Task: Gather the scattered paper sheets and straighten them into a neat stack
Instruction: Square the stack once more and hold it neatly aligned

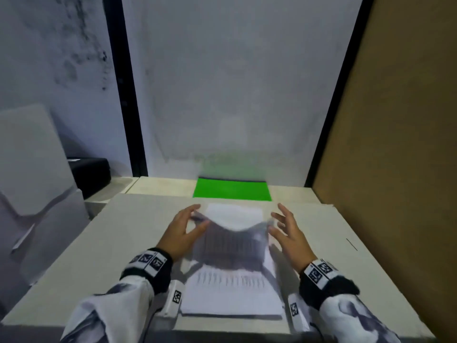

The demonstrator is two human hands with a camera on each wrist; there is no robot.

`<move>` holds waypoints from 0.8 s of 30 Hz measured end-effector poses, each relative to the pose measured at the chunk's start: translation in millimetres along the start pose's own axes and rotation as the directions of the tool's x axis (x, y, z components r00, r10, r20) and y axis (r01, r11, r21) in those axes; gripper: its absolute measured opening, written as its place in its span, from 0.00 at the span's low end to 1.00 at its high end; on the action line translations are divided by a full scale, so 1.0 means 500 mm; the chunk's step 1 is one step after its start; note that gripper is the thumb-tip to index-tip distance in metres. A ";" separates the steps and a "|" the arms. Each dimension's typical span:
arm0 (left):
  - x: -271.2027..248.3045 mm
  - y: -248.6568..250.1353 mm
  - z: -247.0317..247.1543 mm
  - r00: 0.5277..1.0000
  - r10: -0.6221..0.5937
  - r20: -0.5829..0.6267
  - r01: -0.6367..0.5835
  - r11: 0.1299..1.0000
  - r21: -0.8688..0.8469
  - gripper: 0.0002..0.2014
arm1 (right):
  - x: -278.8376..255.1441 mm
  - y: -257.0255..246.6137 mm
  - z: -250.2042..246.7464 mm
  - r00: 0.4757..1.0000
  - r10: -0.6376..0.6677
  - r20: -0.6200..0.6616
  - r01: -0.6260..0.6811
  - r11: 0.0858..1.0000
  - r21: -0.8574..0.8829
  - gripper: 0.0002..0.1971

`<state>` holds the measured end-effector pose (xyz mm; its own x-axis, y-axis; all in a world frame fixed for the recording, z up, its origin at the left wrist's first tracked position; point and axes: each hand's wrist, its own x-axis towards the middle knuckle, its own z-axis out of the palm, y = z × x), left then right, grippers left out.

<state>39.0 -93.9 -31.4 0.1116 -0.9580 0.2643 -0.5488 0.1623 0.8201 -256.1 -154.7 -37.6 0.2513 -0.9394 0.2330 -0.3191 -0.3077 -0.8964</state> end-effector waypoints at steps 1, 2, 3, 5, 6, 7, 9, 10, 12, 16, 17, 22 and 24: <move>-0.006 -0.028 0.006 0.995 -0.052 0.090 0.050 0.999 0.019 0.38 | -0.009 0.025 -0.008 0.994 0.070 0.079 -0.063 0.995 -0.081 0.32; -0.013 -0.050 0.011 0.984 -0.099 0.151 0.103 0.995 -0.017 0.41 | -0.018 0.045 -0.013 0.970 0.138 0.200 -0.107 0.982 -0.158 0.33; -0.021 -0.069 0.017 0.974 -0.120 0.191 0.130 0.991 -0.039 0.42 | -0.031 0.055 -0.012 0.926 0.200 0.320 -0.130 0.965 -0.227 0.35; -0.020 -0.079 0.023 0.977 -0.115 0.177 0.117 0.993 -0.002 0.36 | -0.033 0.059 -0.003 0.881 0.271 0.389 -0.161 0.943 -0.292 0.36; -0.014 -0.076 0.025 0.975 -0.128 0.181 0.125 0.992 0.028 0.32 | -0.026 0.058 0.000 0.884 0.287 0.369 -0.185 0.940 -0.287 0.36; -0.003 -0.076 0.030 0.968 -0.144 0.208 0.134 0.989 0.058 0.31 | -0.016 0.055 0.002 0.877 0.320 0.357 -0.216 0.928 -0.303 0.35; 0.007 -0.075 0.043 0.930 -0.210 0.303 0.164 0.972 0.170 0.29 | -0.006 0.047 0.010 0.840 0.388 0.380 -0.222 0.883 -0.413 0.36; 0.006 -0.072 0.048 0.914 -0.254 0.317 0.178 0.952 0.250 0.29 | -0.006 0.052 0.016 0.834 0.412 0.366 -0.228 0.863 -0.452 0.38; 0.005 -0.084 0.054 0.903 -0.346 0.256 0.231 0.891 0.391 0.37 | -0.003 0.061 0.026 0.850 0.446 0.282 -0.305 0.852 -0.426 0.40; 0.029 -0.084 0.053 0.875 -0.453 0.170 0.397 0.873 0.284 0.48 | 0.033 0.070 0.042 0.804 0.543 0.242 -0.541 0.837 -0.083 0.42; 0.035 -0.075 0.057 0.873 -0.453 0.184 0.401 0.878 0.260 0.45 | 0.040 0.063 0.045 0.797 0.559 0.229 -0.567 0.823 -0.035 0.43; 0.024 -0.037 0.081 0.849 -0.505 0.157 0.465 0.854 0.231 0.28 | 0.058 0.061 0.053 0.688 0.706 0.169 -0.725 0.661 0.191 0.37; 0.012 -0.036 0.081 0.840 -0.525 0.141 0.511 0.851 0.120 0.21 | 0.049 0.057 0.047 0.663 0.722 0.196 -0.738 0.590 0.327 0.18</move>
<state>15.8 -112.0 -65.0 0.2644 -0.9228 -0.2800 -0.5097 -0.3802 0.7718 -237.2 -183.0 -66.1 0.1150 -0.8160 -0.5665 -0.0751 0.5615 -0.8241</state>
